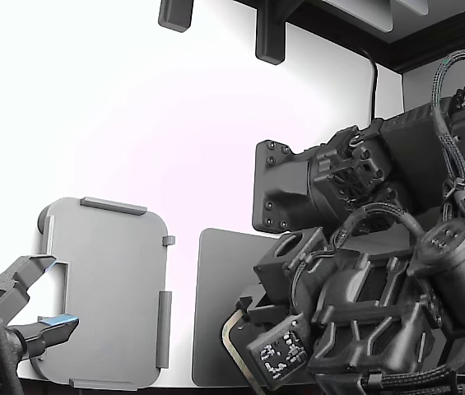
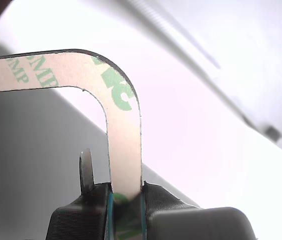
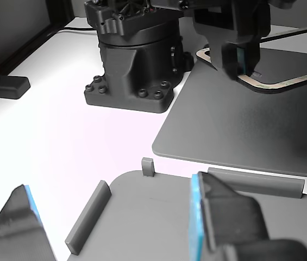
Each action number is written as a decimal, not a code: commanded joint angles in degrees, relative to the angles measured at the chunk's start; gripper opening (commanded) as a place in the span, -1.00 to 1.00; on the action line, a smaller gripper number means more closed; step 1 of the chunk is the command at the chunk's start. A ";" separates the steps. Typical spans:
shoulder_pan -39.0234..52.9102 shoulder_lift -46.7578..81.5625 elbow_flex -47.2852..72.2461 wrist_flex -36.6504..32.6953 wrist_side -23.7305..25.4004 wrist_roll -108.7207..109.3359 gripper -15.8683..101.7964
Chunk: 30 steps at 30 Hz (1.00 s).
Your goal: Move top rectangular frame to the holder.
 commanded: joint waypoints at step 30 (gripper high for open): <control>-30.15 -23.03 -24.96 -0.18 -4.92 9.05 -0.91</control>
